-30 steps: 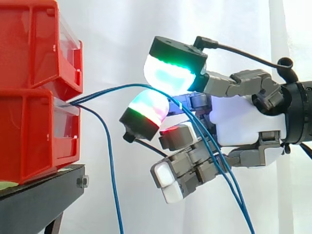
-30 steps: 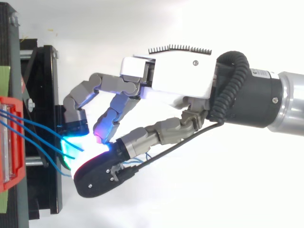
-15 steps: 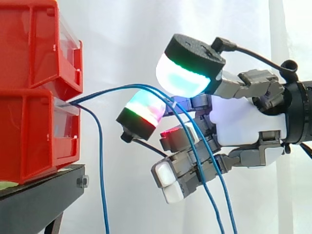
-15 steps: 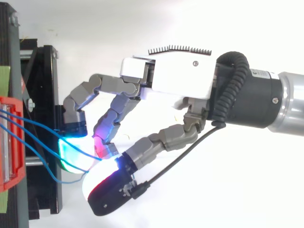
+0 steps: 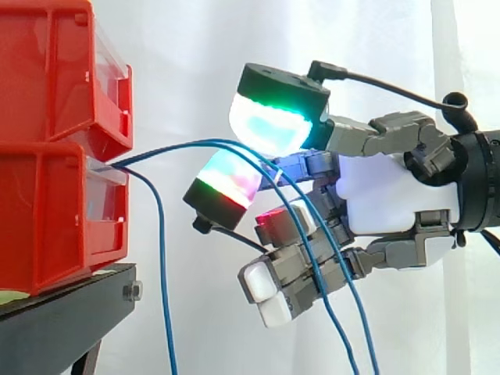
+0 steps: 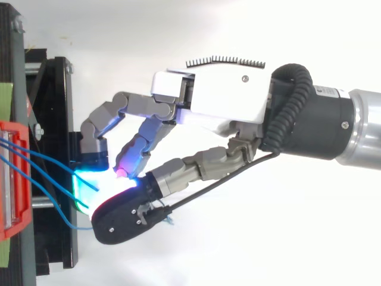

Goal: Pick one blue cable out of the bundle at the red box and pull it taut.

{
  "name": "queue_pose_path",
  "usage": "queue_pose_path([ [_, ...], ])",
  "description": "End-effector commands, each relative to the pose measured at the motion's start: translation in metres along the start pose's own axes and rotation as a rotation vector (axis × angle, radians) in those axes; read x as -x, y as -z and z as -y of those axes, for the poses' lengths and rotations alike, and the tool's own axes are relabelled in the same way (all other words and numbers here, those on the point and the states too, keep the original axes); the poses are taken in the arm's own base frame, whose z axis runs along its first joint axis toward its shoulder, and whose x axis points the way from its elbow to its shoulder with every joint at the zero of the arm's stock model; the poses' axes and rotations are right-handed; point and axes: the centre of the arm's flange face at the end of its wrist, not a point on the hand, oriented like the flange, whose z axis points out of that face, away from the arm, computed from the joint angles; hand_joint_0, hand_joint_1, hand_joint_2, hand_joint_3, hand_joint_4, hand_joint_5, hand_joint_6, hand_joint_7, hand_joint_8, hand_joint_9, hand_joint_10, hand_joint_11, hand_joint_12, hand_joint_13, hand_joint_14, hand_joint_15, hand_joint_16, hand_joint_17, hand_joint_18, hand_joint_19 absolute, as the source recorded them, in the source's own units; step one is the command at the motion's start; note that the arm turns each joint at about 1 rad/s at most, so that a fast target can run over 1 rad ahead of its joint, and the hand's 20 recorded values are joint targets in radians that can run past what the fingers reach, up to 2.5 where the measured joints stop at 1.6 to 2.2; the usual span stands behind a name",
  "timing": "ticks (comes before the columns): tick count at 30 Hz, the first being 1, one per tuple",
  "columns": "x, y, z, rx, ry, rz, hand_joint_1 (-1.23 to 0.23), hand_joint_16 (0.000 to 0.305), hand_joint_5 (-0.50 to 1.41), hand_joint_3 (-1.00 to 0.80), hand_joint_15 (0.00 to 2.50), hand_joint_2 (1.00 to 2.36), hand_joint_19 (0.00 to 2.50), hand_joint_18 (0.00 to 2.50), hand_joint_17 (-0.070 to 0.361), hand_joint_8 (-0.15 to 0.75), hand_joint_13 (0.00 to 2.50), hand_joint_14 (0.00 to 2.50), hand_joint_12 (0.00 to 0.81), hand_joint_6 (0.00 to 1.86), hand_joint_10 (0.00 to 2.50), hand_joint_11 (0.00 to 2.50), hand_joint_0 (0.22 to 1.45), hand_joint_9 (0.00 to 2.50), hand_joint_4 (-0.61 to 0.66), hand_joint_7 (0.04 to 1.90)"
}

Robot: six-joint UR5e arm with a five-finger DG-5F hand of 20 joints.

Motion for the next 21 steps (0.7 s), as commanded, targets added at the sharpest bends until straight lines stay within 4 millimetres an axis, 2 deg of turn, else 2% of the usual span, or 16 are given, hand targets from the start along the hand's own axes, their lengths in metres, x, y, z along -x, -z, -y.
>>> queue_pose_path([
  [1,0.0003,0.0,-0.0002,0.0,0.0,0.0,-0.75,0.048,-0.16,-0.45,0.61,1.0,0.39,0.73,0.108,0.283,0.86,0.02,0.374,0.9,0.02,1.15,0.65,1.07,0.03,0.96],
  [4,0.0002,-0.0002,-0.001,0.002,-0.001,0.0,-0.84,0.048,-0.17,-0.5,0.6,1.0,0.37,0.74,0.107,0.279,0.86,0.02,0.368,0.91,0.01,1.16,0.68,1.05,0.02,0.94],
  [7,0.0004,0.0,-0.0002,0.0,0.0,0.002,-0.89,0.047,-0.17,-0.5,0.6,1.0,0.35,0.74,0.106,0.279,0.87,0.02,0.367,0.91,0.02,1.15,0.66,1.04,0.05,0.92],
  [11,0.0003,-0.0003,-0.0005,0.003,-0.001,0.002,-0.91,0.051,-0.16,-0.5,0.6,1.0,0.35,0.76,0.114,0.292,0.86,0.02,0.381,0.91,0.01,1.17,0.51,1.05,0.07,0.92],
  [13,0.0002,-0.0005,-0.0013,0.005,-0.001,0.001,-0.87,0.054,-0.16,-0.5,0.6,1.0,0.35,0.78,0.123,0.317,0.88,0.02,0.404,0.92,0.01,1.15,0.46,1.06,0.07,0.89],
  [16,0.0002,-0.0003,-0.0005,0.003,0.001,0.001,-0.72,0.06,-0.16,-0.5,0.61,1.0,0.35,0.8,0.135,0.343,0.89,0.02,0.433,0.91,0.01,1.15,0.42,1.08,0.09,0.88],
  [17,-0.001,-0.0002,-0.0007,0.003,0.001,-0.001,-0.58,0.059,-0.16,-0.5,0.61,1.0,0.38,0.77,0.133,0.343,0.88,0.02,0.426,0.91,0.01,1.14,0.44,1.08,0.07,0.88],
  [21,-0.0008,-0.0002,-0.0006,0.003,0.002,0.001,-0.5,0.052,-0.16,-0.5,0.62,1.0,0.43,0.69,0.116,0.298,0.85,0.02,0.39,0.88,0.02,1.16,0.55,1.05,0.05,0.93],
])
